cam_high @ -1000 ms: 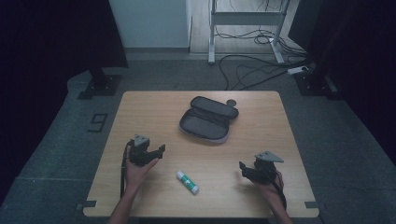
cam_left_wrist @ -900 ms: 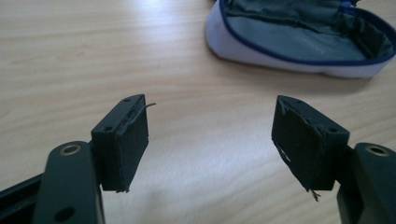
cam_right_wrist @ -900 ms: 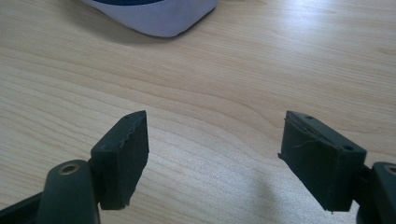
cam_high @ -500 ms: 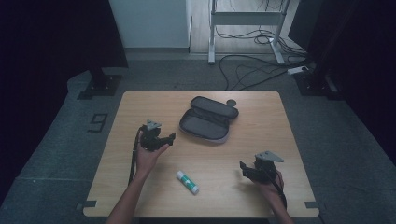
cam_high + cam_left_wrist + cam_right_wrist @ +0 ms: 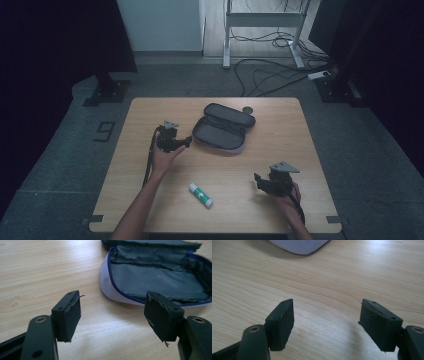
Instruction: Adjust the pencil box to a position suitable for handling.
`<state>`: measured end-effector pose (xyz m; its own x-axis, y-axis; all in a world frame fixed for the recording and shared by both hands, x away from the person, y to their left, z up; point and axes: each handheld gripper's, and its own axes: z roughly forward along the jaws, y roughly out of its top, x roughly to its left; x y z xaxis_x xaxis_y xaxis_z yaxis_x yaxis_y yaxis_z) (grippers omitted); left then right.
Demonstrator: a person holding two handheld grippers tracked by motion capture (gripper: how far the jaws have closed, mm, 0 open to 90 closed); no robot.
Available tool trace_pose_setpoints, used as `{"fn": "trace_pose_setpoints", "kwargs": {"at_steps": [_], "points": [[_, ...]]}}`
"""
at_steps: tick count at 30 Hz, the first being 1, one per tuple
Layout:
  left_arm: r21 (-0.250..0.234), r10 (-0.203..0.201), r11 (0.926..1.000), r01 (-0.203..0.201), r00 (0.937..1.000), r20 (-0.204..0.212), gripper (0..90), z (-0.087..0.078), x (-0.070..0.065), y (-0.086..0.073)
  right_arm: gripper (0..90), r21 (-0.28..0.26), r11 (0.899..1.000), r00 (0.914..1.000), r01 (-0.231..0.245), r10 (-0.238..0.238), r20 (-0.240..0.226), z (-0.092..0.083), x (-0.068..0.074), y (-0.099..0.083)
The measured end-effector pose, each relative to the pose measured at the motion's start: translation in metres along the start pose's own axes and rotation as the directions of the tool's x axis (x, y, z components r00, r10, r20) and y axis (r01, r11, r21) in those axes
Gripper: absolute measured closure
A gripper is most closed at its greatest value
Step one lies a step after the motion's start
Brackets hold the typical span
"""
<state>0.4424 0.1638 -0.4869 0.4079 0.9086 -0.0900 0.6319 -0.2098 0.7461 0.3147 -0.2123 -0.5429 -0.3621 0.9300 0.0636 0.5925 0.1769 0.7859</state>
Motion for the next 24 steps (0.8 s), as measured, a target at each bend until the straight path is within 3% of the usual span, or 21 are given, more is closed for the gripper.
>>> {"fn": "trace_pose_setpoints", "kwargs": {"at_steps": [5, 9, 14, 17, 24], "points": [[-0.009, 0.000, 1.0000, 0.000, 1.0000, 0.002, 31.4, 0.010, 0.001, 0.005, 27.4, 0.003, 1.000, 1.0000, 0.003, -0.003, 0.000, 0.002, 0.003, 0.001], [0.027, 0.020, 0.9995, -0.019, 0.9997, -0.014, 31.4, 0.022, 0.000, 0.010, 27.7, 0.006, 1.000, 1.0000, 0.005, -0.005, 0.005, 0.002, 0.003, 0.001], [0.011, 0.001, 0.9999, -0.001, 0.9999, -0.015, 32.5, 0.029, 0.001, 0.012, 27.8, 0.004, 1.000, 1.0000, 0.007, -0.007, 0.002, 0.002, 0.003, 0.001], [0.038, 0.013, 0.9992, -0.012, 0.9998, -0.017, 32.1, 0.037, 0.000, 0.014, 27.8, 0.003, 1.000, 1.0000, 0.006, -0.006, 0.001, 0.002, 0.003, 0.002], [0.008, 0.017, 0.9998, -0.017, 0.9997, -0.016, 33.6, 0.045, -0.006, 0.020, 28.0, 0.005, 1.000, 1.0000, 0.007, -0.007, -0.001, 0.002, 0.003, 0.002]]}}
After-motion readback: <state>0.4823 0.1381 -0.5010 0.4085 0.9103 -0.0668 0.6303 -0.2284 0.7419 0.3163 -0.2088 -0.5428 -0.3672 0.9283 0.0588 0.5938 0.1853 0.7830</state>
